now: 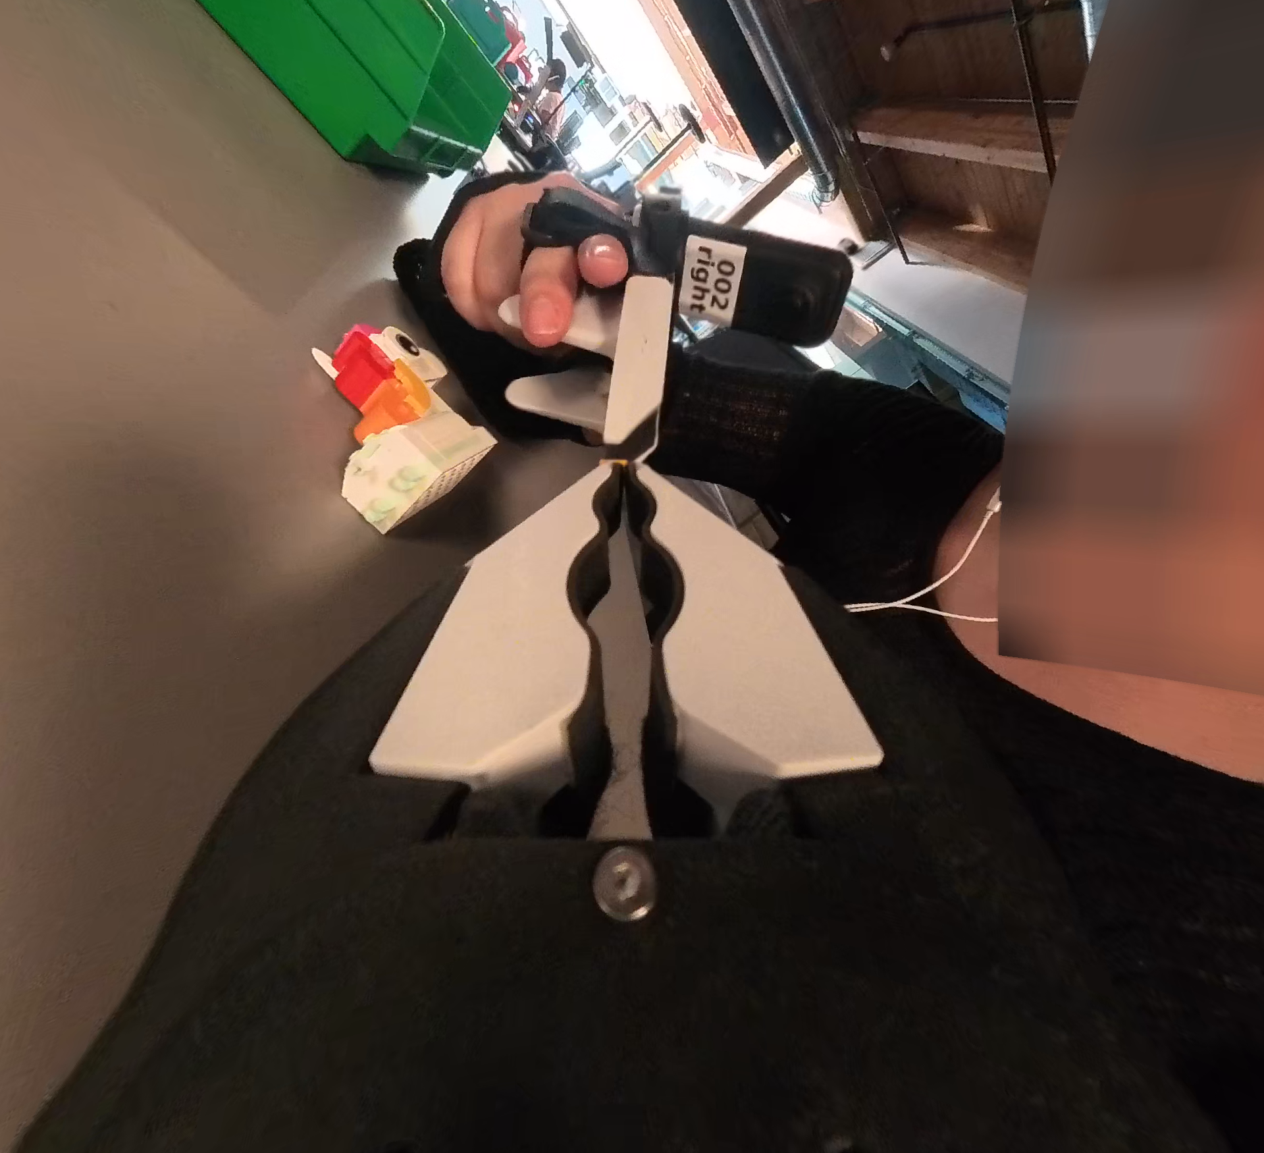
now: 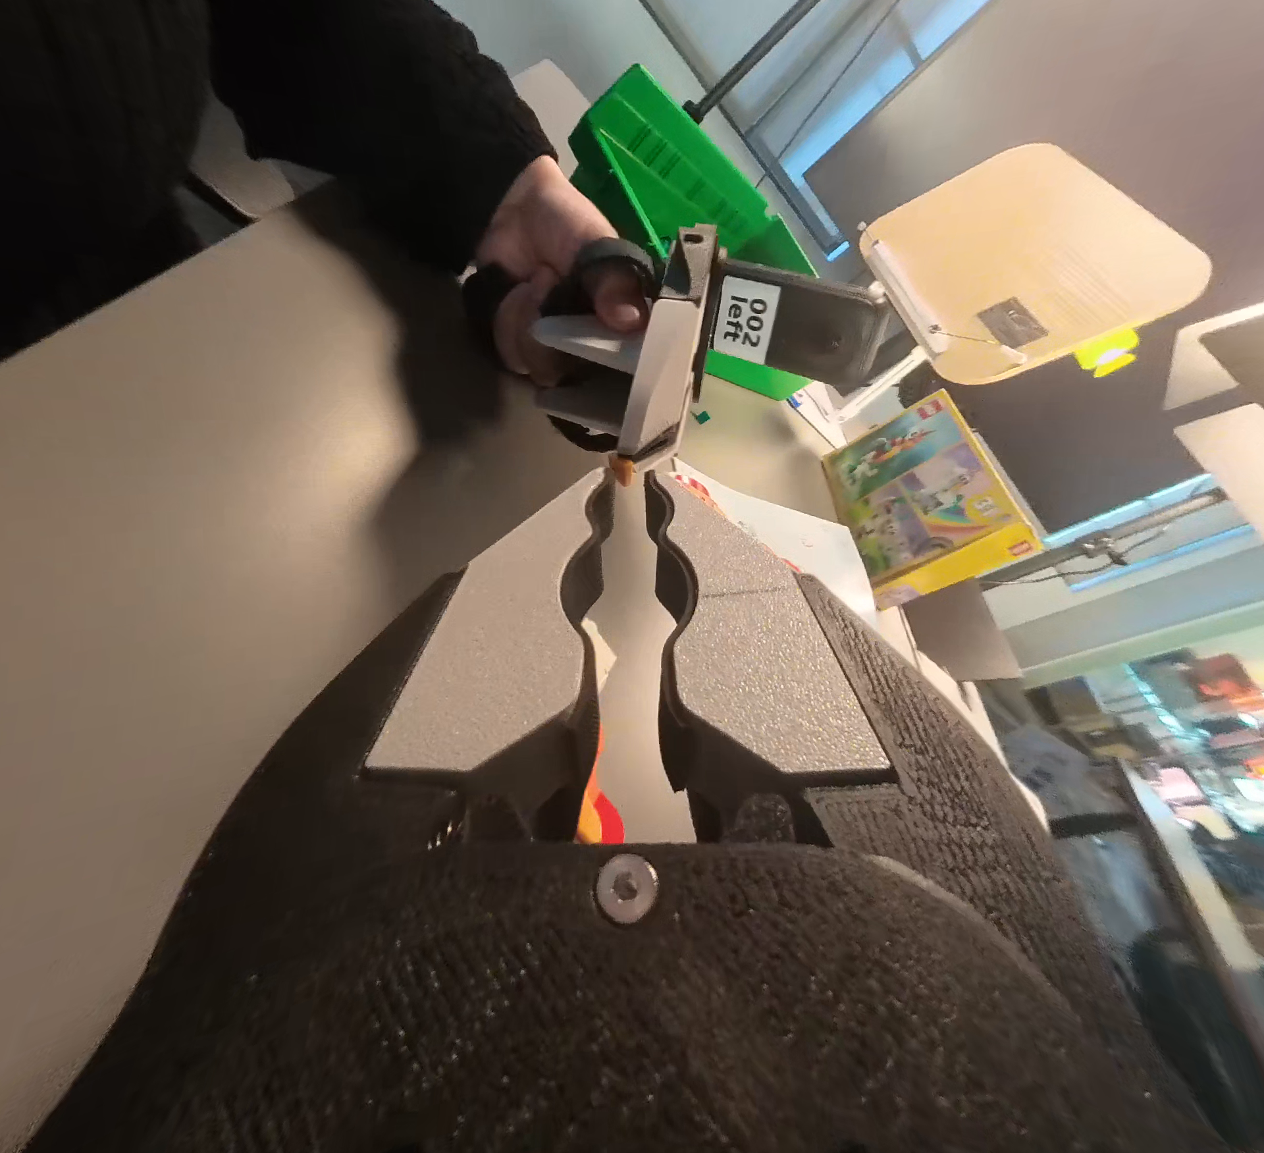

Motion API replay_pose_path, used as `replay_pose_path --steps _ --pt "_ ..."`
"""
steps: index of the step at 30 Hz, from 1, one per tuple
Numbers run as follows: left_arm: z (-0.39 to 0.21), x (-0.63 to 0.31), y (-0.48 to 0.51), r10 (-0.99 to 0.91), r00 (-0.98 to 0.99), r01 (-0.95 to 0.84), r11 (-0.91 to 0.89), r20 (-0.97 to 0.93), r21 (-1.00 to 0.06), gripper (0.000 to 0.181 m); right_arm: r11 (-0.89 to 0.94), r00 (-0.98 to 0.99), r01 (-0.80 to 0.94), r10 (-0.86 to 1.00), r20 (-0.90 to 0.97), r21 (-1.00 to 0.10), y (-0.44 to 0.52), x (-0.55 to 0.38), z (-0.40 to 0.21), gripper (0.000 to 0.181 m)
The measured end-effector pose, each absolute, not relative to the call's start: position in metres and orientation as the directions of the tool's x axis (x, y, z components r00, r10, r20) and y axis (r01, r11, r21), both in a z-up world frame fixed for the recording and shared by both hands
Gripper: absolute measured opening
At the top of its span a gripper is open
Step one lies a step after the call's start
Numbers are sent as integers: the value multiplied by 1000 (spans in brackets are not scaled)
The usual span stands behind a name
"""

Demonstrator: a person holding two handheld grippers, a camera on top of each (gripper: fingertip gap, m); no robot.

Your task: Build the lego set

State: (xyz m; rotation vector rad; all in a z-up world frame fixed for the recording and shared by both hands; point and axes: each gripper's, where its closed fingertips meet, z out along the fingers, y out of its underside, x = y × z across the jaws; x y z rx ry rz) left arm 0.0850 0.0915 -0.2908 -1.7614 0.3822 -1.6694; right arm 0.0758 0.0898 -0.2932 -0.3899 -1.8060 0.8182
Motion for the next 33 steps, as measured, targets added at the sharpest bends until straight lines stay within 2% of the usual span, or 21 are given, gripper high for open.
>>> replay_pose_path --steps 5,12,18,22,25,28,33 --pt "-292 84 94 -623 148 241 -730 768 -639 0 740 -353 -128 589 727 -661 91 73 -296 2" --pt "-296 79 103 -614 221 272 -708 758 -652 0 723 -351 -77 625 697 -687 101 69 -301 0" --pt "-297 71 117 -644 402 266 -598 651 -756 1 668 -332 -16 698 634 -744 116 65 -303 0" --pt "-302 65 123 -669 571 155 -481 475 -863 2 609 -319 33 758 569 -792 128 62 -304 0" --pt "-310 62 127 -650 654 77 -453 388 -888 1 593 -296 69 780 551 -802 137 60 -305 0" --pt "-320 46 136 -579 762 9 -437 289 -899 2 611 -227 86 781 582 -787 151 59 -302 0" --pt "-306 -2 140 -416 902 -29 -323 114 -946 8 719 128 53 683 719 -693 203 70 -268 0"
